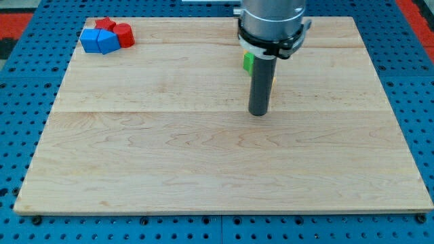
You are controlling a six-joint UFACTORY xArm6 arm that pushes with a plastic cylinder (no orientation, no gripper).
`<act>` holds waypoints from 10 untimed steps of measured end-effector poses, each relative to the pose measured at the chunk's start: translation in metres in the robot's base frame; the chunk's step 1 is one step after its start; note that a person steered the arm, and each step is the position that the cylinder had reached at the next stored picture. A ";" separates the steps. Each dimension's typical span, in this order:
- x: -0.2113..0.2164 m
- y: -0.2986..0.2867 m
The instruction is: Separate the red blocks and blue blocks
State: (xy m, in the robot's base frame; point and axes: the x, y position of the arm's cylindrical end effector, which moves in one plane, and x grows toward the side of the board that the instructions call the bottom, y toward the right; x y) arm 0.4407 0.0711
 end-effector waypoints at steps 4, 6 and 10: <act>-0.061 -0.143; -0.078 -0.292; -0.150 -0.375</act>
State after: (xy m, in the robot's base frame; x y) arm 0.2905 -0.3041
